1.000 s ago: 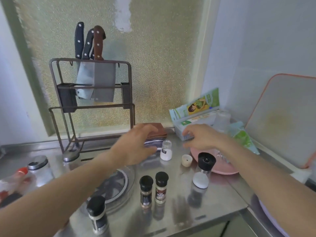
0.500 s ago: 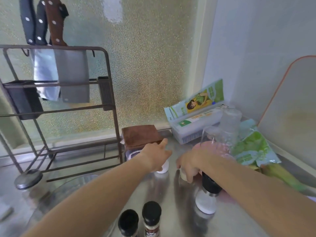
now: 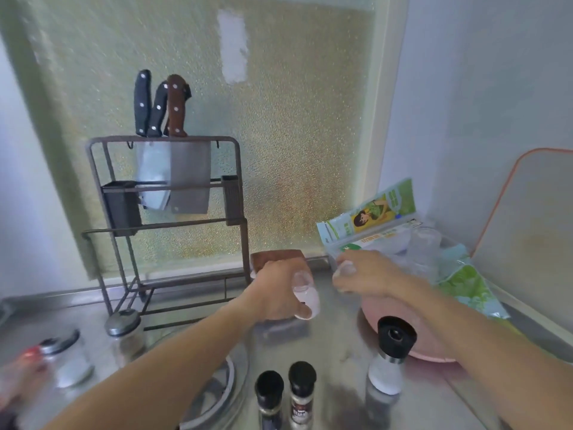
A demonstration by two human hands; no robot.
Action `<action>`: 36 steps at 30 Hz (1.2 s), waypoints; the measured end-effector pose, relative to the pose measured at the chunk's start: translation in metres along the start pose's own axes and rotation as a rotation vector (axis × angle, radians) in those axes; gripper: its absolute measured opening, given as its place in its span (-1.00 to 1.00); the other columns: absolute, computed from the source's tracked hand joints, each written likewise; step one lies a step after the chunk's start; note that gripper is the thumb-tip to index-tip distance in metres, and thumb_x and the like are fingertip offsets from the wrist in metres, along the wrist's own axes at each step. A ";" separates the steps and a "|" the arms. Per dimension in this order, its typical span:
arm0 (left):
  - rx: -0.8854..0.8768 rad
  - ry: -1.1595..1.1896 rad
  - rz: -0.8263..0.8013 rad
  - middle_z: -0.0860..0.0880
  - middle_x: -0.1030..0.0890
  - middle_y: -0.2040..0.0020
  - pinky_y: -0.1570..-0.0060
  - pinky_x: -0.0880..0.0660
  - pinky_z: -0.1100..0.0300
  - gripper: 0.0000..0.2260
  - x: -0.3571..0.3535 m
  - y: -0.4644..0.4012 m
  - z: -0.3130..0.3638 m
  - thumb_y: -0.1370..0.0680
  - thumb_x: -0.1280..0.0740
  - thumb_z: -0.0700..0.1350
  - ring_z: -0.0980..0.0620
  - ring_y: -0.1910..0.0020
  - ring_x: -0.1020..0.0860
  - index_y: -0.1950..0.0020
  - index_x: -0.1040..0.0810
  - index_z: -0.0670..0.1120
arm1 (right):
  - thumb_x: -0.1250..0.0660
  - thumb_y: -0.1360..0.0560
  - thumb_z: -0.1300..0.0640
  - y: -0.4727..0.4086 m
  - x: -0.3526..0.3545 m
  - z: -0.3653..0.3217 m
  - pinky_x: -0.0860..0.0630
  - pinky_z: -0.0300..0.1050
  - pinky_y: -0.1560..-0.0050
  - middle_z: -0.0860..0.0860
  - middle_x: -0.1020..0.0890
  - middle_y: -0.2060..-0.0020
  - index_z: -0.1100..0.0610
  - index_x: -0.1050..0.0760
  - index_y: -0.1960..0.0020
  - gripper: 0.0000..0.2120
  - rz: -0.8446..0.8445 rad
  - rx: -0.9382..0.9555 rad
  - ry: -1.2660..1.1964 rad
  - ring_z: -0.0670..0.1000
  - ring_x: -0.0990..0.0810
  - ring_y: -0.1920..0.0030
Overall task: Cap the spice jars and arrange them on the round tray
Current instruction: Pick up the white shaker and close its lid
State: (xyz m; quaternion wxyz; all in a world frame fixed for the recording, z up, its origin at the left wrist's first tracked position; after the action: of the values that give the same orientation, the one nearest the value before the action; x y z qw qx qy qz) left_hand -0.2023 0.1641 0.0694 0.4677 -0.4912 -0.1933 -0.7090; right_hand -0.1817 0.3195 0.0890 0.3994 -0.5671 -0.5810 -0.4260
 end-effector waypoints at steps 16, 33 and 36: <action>0.211 0.829 0.439 0.05 -0.72 -0.01 -0.05 -0.67 0.04 -0.56 0.134 0.220 -0.041 -0.24 -0.62 -0.14 0.01 0.03 -0.71 -0.07 -0.62 0.10 | -0.61 -0.39 0.25 0.132 0.067 -0.234 -0.56 0.04 -0.32 -0.12 -0.74 -0.08 -0.09 -0.65 -0.15 -0.58 -0.022 0.511 -0.507 -0.02 -0.72 -0.10; 0.079 1.914 0.232 -0.27 -0.57 0.14 0.36 -0.39 0.19 -0.53 0.127 0.303 -0.059 -0.57 -0.38 0.12 0.00 0.41 -0.37 -0.29 -0.51 -0.22 | -0.48 -0.44 0.50 0.181 0.044 -0.343 -0.64 0.06 -0.25 -0.14 -0.69 -0.16 0.03 -0.62 -0.20 -0.52 -0.252 0.757 -0.299 -0.13 -0.66 -0.23; 0.047 1.904 0.242 -0.27 -0.61 0.04 0.26 -0.47 0.19 -0.49 0.124 0.307 -0.061 -0.56 -0.42 0.12 0.01 0.34 -0.44 -0.35 -0.55 -0.21 | -0.46 -0.42 0.54 0.181 0.041 -0.347 -0.63 0.09 -0.26 -0.10 -0.70 -0.16 0.06 -0.62 -0.19 -0.51 -0.275 0.763 -0.317 -0.12 -0.65 -0.24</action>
State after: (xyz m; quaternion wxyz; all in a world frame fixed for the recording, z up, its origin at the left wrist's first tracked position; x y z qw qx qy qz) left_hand 0.0182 -0.0889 0.0948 0.5083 0.2840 0.3055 -0.7534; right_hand -0.0091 0.0027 0.2454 0.4254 -0.3547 -0.8211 -0.1378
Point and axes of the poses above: each hand's wrist, its own y-axis away from the middle knuckle, its own x-axis out of the back of the hand, z = x × y, the point moved 9 cm from there along -y, towards the middle knuckle
